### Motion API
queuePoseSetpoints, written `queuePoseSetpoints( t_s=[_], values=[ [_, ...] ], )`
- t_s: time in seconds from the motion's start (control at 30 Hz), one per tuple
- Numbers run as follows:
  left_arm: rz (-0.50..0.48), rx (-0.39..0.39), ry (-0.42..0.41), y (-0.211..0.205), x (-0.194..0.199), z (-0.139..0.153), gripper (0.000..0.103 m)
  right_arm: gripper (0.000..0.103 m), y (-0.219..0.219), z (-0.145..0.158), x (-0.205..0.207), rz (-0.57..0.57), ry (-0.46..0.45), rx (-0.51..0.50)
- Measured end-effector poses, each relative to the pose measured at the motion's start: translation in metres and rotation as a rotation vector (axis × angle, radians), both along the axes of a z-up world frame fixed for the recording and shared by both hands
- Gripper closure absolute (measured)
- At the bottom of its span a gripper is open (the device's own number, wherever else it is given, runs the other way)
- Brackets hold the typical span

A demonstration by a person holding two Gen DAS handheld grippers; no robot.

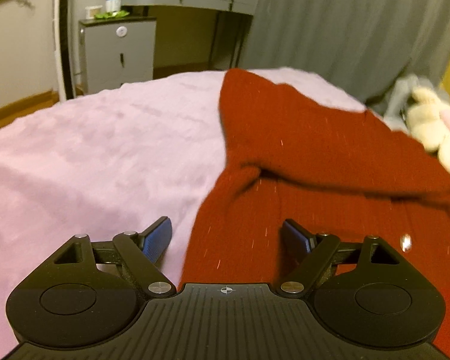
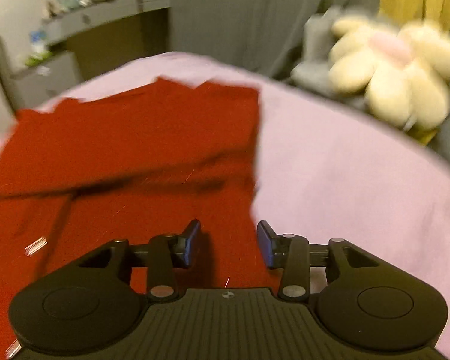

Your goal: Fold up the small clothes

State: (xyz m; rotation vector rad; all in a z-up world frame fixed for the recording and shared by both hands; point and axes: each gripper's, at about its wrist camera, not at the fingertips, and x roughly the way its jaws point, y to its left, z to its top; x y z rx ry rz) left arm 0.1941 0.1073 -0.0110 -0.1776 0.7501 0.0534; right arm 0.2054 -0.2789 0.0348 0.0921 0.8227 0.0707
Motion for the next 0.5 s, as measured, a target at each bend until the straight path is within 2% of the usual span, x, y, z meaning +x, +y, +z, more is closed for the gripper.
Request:
queuePoseSetpoints(
  t_s=[0.13, 0.2, 0.33, 0.5],
  values=[
    [-0.031, 0.048, 0.086, -0.005, -0.022, 0.003, 0.017, 0.05, -0.022, 0.0, -0.055, 0.032, 0.049, 0.033],
    [-0.036, 0.05, 0.113, -0.009, -0.032, 0.006, 0.017, 0.05, -0.031, 0.0, -0.072, 0.028, 0.071, 0.035],
    [-0.056, 0.069, 0.121, -0.018, -0.053, 0.018, 0.017, 0.05, -0.043, 0.001, -0.096, 0.015, 0.109, 0.1],
    [-0.088, 0.109, 0.162, -0.017, -0.074, 0.022, 0.016, 0.046, -0.048, 0.002, -0.112, 0.044, 0.138, 0.12]
  ],
)
